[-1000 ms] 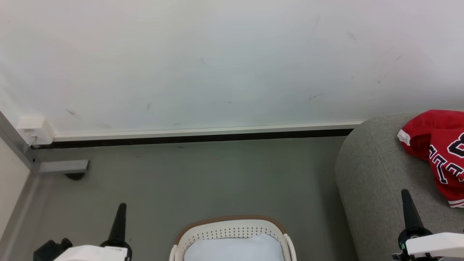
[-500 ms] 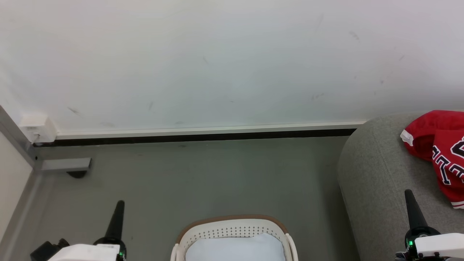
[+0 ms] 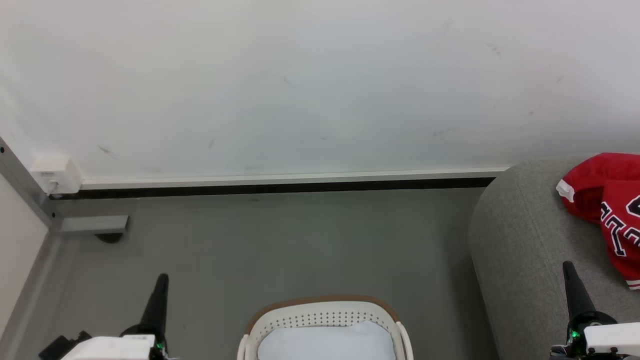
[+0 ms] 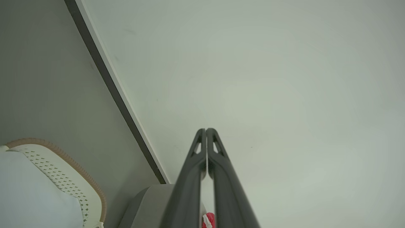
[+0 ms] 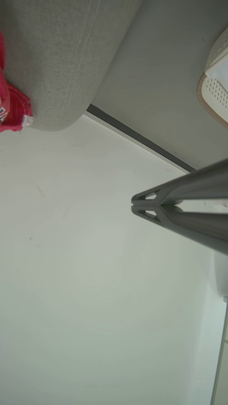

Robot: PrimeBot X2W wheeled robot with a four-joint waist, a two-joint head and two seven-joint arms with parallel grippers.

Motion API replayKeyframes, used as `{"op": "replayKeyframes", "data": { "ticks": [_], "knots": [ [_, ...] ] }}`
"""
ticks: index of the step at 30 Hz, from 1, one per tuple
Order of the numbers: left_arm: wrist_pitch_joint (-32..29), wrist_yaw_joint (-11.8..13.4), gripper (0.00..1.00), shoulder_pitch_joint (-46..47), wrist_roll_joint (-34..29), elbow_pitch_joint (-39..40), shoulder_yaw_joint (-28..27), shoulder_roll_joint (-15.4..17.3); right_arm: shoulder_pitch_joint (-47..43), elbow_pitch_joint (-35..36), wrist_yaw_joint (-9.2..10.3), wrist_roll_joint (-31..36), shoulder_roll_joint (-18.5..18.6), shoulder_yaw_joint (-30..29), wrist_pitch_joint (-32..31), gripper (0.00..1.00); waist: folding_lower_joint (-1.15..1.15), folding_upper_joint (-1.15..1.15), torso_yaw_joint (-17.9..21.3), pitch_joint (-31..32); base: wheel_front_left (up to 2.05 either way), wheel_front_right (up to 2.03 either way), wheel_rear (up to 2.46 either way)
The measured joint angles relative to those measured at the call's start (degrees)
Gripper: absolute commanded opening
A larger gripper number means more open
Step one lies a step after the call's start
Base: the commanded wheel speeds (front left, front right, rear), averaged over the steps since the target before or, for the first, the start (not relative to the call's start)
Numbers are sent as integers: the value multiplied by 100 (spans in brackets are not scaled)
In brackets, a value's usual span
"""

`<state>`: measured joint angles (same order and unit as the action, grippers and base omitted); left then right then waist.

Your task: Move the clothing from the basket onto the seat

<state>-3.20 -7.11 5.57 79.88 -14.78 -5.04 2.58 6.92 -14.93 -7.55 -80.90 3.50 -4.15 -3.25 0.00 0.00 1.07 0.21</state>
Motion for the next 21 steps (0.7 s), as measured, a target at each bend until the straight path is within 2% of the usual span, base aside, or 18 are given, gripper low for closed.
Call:
{"op": "replayKeyframes", "data": {
  "ticks": [21],
  "knots": [
    [-233,-16,0,27,826,41,-99,5,-14,43,0,-793,-42,-168,-226,0,0,0,-72,-26,0,0,0]
  ]
}}
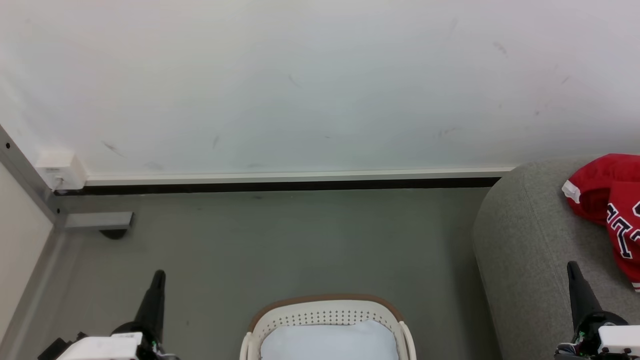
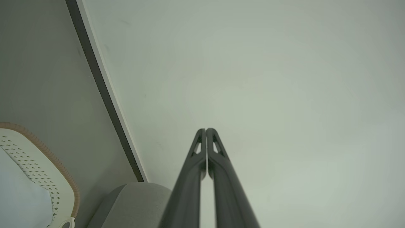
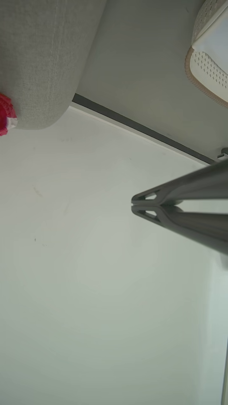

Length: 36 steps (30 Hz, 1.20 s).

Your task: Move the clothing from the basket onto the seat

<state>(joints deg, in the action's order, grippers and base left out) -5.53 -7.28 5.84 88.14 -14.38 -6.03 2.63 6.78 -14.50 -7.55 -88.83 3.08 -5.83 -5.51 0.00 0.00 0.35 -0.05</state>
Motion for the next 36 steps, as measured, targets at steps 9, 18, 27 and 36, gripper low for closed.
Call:
{"op": "replayKeyframes", "data": {
  "ticks": [9,18,27,36],
  "knots": [
    [-98,-2,0,9,335,15,-45,2,-12,24,0,-300,-18,-59,-99,0,0,0,-31,-11,0,0,0],
    [-101,-3,0,13,385,20,-52,3,-16,30,0,-354,-22,-71,-105,0,0,0,-35,-12,0,0,0],
    [-101,-9,0,13,385,21,-52,3,-18,31,1,-354,-22,-71,-105,0,0,0,-35,-12,0,0,0],
    [-101,-9,0,13,385,21,-52,3,-19,31,1,-354,-22,-71,-105,0,0,0,-35,-12,0,0,0]
  ]
}}
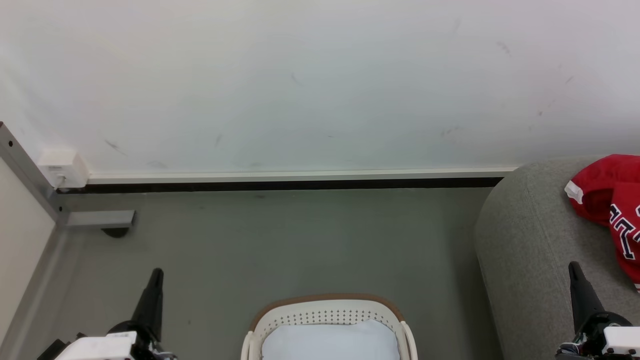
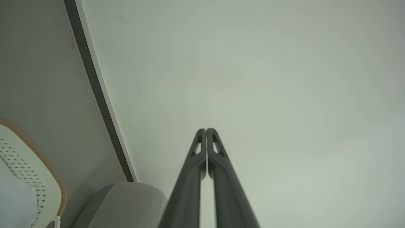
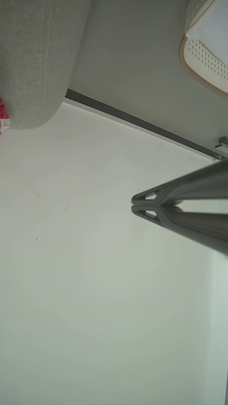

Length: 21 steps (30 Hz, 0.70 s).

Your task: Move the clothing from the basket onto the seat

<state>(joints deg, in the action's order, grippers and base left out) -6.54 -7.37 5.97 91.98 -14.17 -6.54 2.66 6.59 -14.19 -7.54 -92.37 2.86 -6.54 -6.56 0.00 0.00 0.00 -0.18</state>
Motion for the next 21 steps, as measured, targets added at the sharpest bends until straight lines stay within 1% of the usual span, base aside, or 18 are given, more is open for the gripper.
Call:
{"op": "replayKeyframes", "data": {
  "ticks": [21],
  "knots": [
    [0,0,0,1,0,0,0,0,-1,1,0,0,-1,1,0,0,0,0,0,0,0,0,0]
  ]
}}
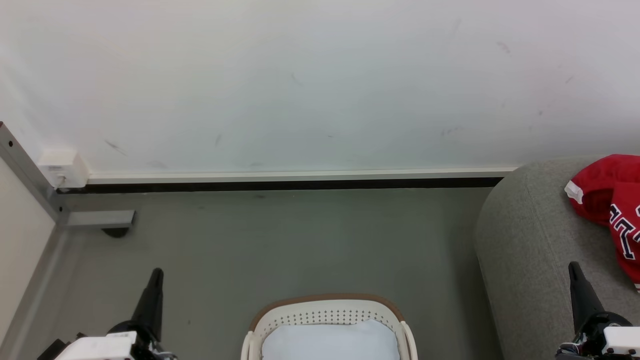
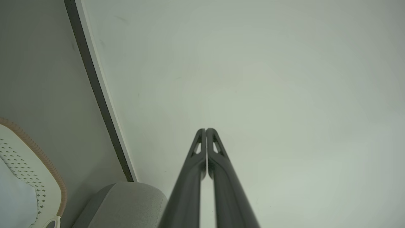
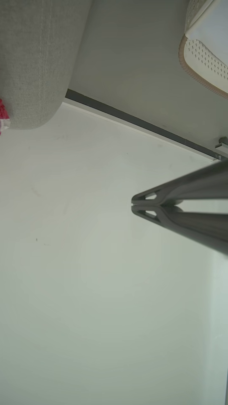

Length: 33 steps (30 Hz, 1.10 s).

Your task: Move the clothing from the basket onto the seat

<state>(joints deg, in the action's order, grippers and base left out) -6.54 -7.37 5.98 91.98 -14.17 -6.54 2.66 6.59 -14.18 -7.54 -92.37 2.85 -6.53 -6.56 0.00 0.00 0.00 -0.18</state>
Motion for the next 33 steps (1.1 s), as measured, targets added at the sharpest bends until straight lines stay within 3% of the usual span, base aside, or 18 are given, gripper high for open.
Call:
{"op": "replayKeyframes", "data": {
  "ticks": [33],
  "knots": [
    [0,0,0,0,0,1,0,0,-1,0,0,0,-1,0,0,0,0,0,0,0,0,0,0]
  ]
}}
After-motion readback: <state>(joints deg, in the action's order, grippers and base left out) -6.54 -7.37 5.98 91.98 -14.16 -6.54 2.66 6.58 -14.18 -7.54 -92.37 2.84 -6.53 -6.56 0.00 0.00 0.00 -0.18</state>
